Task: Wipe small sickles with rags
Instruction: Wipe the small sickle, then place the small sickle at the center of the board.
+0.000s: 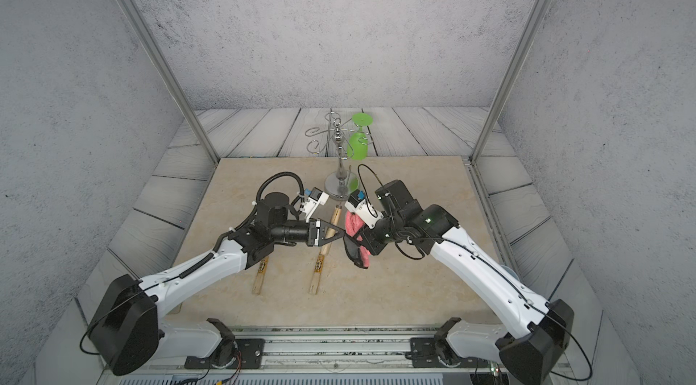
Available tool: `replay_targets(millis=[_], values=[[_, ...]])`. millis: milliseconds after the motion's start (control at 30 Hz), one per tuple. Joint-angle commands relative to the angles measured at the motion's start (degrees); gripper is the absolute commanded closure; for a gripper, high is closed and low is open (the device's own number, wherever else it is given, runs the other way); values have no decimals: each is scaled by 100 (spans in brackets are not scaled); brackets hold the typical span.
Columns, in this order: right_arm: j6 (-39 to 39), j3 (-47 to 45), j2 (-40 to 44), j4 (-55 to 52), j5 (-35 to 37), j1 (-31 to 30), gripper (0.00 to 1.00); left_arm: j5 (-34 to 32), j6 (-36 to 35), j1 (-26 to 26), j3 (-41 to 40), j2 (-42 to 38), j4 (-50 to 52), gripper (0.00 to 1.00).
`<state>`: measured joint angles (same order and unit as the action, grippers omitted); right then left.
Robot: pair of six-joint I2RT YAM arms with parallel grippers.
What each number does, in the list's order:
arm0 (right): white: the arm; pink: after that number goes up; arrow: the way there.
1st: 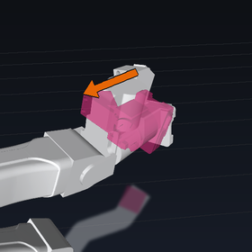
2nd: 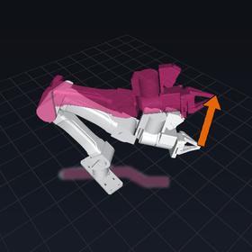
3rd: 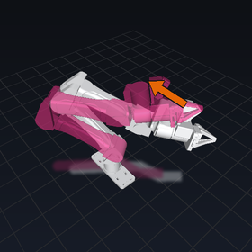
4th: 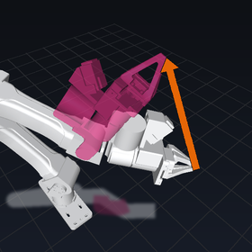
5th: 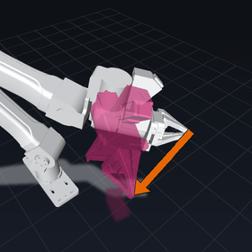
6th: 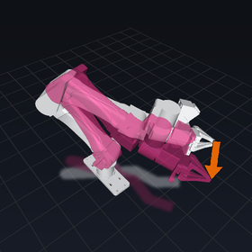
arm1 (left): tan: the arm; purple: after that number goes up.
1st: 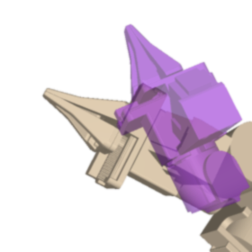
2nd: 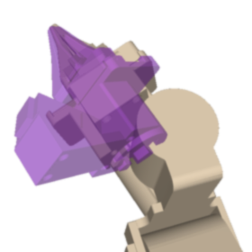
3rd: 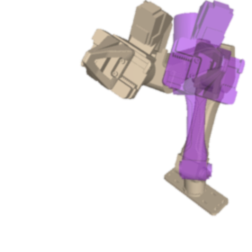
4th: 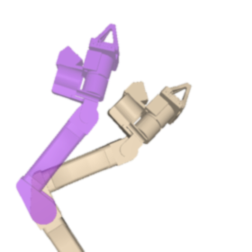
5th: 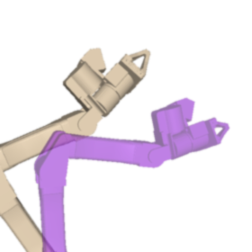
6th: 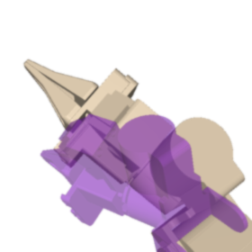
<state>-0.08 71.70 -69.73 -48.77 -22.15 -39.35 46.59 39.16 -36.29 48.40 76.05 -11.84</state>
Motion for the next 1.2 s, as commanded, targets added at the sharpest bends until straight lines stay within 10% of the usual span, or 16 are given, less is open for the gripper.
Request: replay_targets(millis=[0, 300, 667, 1167], values=[[-290, -145, 343, -294, 134, -60, 90, -576, -341, 117, 159, -143, 287, 100], [-1681, -294, 407, -630, 1995, 664, 91, -1225, -1026, -644, -42, -109, 1254, 100], [-2001, -537, 328, -543, 1803, 1614, 89, -2038, -1684, -1029, 559, 1132, 1720, 100], [-1900, -909, 184, -335, 1426, 2138, 87, -2264, -2245, -960, 3499, 4092, 2903, 100]])
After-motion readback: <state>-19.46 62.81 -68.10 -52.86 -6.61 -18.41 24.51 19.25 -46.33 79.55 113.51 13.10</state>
